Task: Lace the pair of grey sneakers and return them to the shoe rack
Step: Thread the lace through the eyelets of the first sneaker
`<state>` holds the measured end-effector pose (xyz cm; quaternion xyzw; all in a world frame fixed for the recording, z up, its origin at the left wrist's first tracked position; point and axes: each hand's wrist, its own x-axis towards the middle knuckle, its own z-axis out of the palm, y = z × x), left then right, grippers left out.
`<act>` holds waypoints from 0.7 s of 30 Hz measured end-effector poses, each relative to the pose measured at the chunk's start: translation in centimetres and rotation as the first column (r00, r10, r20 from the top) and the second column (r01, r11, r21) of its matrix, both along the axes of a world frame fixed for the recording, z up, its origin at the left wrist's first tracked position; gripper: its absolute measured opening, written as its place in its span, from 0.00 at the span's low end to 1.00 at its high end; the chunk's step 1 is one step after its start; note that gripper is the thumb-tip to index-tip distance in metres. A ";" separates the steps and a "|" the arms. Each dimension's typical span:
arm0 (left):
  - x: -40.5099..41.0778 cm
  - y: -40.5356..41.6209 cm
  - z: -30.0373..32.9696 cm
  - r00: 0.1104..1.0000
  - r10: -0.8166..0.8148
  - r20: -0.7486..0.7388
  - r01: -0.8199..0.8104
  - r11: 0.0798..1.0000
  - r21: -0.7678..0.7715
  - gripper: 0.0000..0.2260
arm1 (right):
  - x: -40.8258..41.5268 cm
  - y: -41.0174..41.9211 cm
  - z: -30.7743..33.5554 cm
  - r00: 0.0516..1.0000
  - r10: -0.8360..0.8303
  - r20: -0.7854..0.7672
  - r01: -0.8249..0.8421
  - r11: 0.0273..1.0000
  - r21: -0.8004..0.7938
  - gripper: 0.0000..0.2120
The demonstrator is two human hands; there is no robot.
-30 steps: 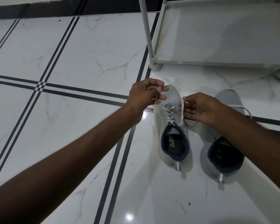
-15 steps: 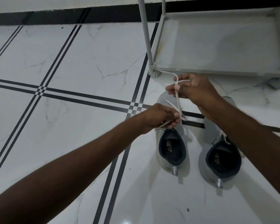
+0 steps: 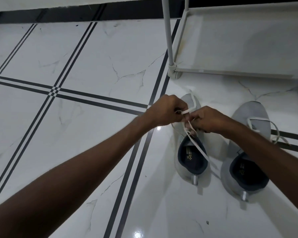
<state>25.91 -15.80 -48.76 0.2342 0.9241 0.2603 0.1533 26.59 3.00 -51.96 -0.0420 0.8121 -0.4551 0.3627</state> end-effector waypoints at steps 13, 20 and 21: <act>3.3 0.8 -2.1 0.520 0.471 0.713 -0.838 0.444 0.318 0.10 | -1.4 1.4 -0.7 0.679 -0.496 0.541 0.718 0.601 -0.350 0.09; 4.0 -2.7 -1.8 0.256 0.446 0.858 -0.910 0.410 0.059 0.09 | -2.9 5.6 -0.9 0.914 -0.093 0.396 0.161 0.977 -0.143 0.21; 4.0 -2.9 -1.8 0.254 0.478 0.841 -0.910 0.412 0.041 0.08 | -3.1 6.0 -0.7 0.972 0.026 0.233 -0.045 0.996 0.074 0.20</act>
